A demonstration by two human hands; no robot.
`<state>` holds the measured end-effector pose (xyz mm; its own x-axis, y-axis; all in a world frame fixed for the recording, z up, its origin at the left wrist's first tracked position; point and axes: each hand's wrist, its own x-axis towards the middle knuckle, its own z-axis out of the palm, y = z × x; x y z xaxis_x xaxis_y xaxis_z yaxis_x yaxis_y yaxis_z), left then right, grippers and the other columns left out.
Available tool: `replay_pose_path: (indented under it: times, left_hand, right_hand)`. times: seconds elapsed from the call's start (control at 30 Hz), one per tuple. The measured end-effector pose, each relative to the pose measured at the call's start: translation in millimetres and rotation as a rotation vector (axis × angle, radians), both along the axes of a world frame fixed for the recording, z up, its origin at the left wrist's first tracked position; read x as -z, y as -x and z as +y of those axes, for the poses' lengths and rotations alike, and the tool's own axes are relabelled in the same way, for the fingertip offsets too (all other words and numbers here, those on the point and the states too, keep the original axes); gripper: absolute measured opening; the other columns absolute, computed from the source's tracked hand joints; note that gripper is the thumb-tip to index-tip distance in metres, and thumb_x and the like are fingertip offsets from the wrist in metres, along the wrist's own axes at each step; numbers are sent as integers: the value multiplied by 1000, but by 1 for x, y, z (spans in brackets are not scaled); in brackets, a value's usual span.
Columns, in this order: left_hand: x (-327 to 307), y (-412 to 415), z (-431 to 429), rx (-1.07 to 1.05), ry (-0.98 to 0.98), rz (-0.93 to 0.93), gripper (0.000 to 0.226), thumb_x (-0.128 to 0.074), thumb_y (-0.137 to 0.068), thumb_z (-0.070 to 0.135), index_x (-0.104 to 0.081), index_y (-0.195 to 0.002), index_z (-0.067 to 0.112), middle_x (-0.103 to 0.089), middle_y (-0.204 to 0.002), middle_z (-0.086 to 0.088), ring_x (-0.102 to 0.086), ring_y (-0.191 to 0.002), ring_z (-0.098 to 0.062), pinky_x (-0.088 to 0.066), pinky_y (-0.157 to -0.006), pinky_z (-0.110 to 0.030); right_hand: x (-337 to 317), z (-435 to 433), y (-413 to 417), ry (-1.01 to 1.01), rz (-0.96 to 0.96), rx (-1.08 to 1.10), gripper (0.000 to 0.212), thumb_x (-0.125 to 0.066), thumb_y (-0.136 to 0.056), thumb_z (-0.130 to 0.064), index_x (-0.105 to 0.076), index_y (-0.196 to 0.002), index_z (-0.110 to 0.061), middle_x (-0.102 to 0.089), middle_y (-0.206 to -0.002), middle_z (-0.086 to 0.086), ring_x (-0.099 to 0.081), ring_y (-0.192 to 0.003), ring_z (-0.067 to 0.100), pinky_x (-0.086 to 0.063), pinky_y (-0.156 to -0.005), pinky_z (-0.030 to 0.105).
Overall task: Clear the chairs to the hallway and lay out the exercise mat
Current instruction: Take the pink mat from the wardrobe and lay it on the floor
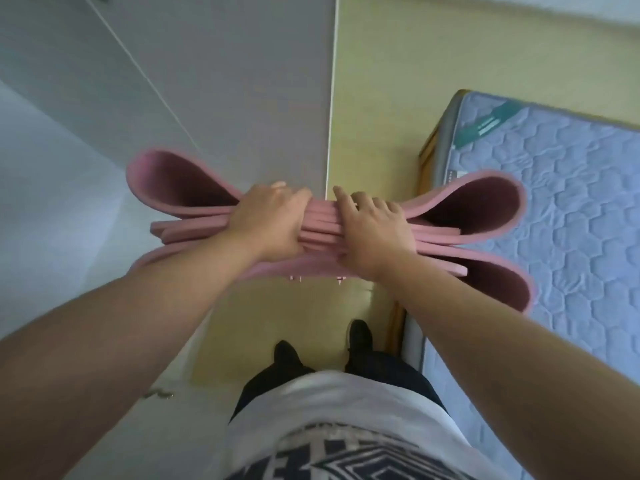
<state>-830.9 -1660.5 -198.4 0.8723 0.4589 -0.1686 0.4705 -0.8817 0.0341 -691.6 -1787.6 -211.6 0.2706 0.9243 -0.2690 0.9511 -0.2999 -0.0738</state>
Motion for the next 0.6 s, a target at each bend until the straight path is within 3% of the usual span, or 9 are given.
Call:
replay_pose_path:
  times: [0.17,0.3,0.4,0.47,0.53,0.6]
  left_hand:
    - [-42,-44,-15,139,-54,-30,48,-73,-55,54,-59,-90,24,-65,-82,-1,-62,-82,-27,-48,-67,-36]
    - [-71,-75,-35,292,-157,-37,45,-77,-55,50,-64,-88,23,-67,-82,-2,-65,-82,-26,-49,-68,-34]
    - [-79,-86,-52,373,-210,-35,40,-81,-53,43,-59,-81,25,-65,-78,0,-64,-76,-23,-47,-69,-32]
    - [-85,-97,-64,452,-210,-32,38,-79,-56,38,-53,-81,26,-64,-80,1,-63,-79,-23,-47,-73,-34]
    - [-91,-107,-73,534,-207,-39,36,-76,-60,36,-51,-85,28,-65,-85,1,-62,-84,-23,-46,-76,-36]
    - [-97,-117,-80,602,-236,-57,34,-74,-63,35,-53,-88,27,-65,-88,2,-62,-87,-23,-44,-75,-36]
  right_hand:
    - [-36,-20,-23,-37,-38,131,127,-79,-66,-63,-8,-159,-12,-29,-159,10,-27,-147,31,-20,-121,55]
    - [-58,-44,-41,-32,-68,225,138,-76,-63,-71,0,-160,-10,-7,-168,14,2,-156,32,-5,-123,58]
    - [-60,-67,-44,-47,-85,272,137,-71,-61,-73,-2,-161,-9,-1,-169,15,9,-156,32,-1,-124,58]
    - [-62,-84,-46,-69,-71,312,130,-70,-61,-72,-11,-159,-8,-9,-168,14,3,-156,32,-2,-124,56]
    - [-66,-98,-50,-117,-50,340,111,-69,-61,-69,-33,-149,-13,-42,-153,7,-31,-148,30,-18,-122,47]
    - [-71,-109,-55,-189,-37,395,89,-69,-60,-70,-44,-131,-23,-62,-119,-3,-62,-113,25,-43,-97,38]
